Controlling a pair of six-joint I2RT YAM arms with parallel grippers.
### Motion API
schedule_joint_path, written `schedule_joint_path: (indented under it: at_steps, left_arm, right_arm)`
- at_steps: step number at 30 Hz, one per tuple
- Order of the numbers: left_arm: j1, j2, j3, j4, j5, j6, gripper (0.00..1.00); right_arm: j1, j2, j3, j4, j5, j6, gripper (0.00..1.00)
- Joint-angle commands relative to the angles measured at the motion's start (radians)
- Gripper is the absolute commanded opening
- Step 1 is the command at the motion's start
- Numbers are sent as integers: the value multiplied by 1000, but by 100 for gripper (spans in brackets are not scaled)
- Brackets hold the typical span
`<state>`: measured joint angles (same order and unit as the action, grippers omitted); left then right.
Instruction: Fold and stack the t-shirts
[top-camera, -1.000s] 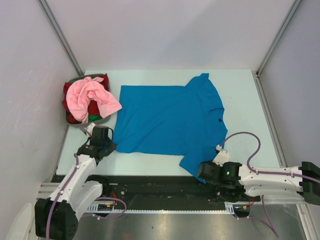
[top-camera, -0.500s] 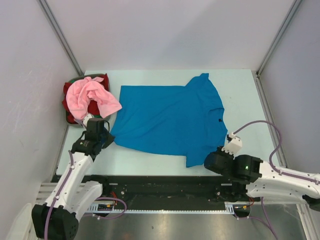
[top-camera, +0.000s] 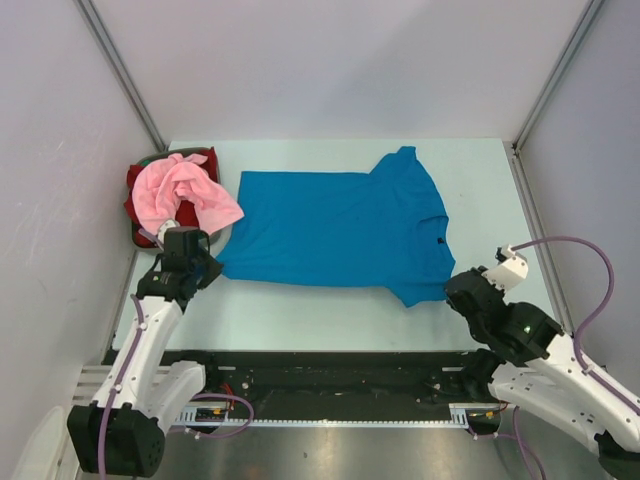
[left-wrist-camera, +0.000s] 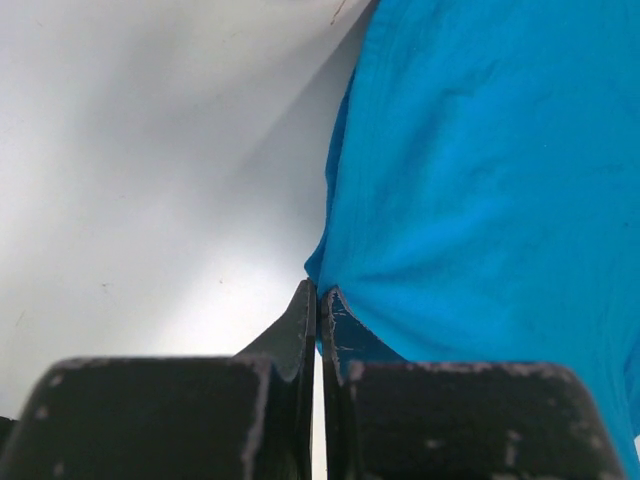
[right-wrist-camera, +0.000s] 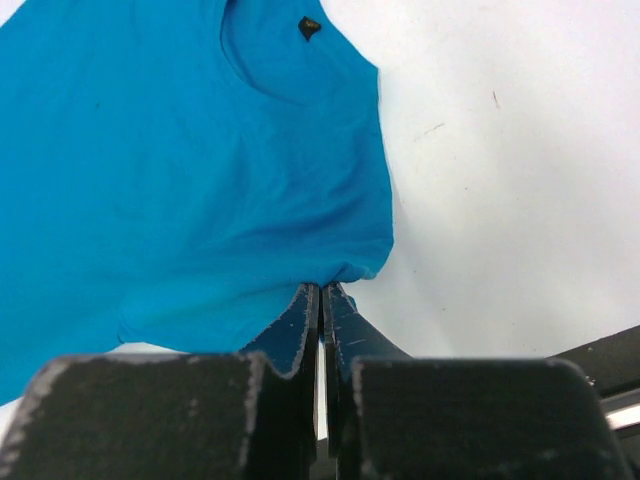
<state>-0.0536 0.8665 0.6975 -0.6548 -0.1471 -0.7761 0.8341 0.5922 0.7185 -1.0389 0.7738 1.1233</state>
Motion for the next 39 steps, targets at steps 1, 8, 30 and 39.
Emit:
schedule_joint_path:
  at_steps: [1, 8, 30, 39]
  left_arm:
    - [14, -46, -3, -3, 21, 21, 0]
    - [12, -147, -50, -39, 60, -6, 0]
    - [12, -20, -59, 69, 69, -22, 0]
    - [11, 153, 20, 142, 55, -37, 0]
  right_arm:
    - [-38, -23, 41, 34, -7, -92, 0]
    - [-47, -42, 82, -9, 30, -65, 0]
    - [-171, 109, 134, 229, -108, -298, 0]
    - [-438, 261, 134, 408, -396, -434, 0]
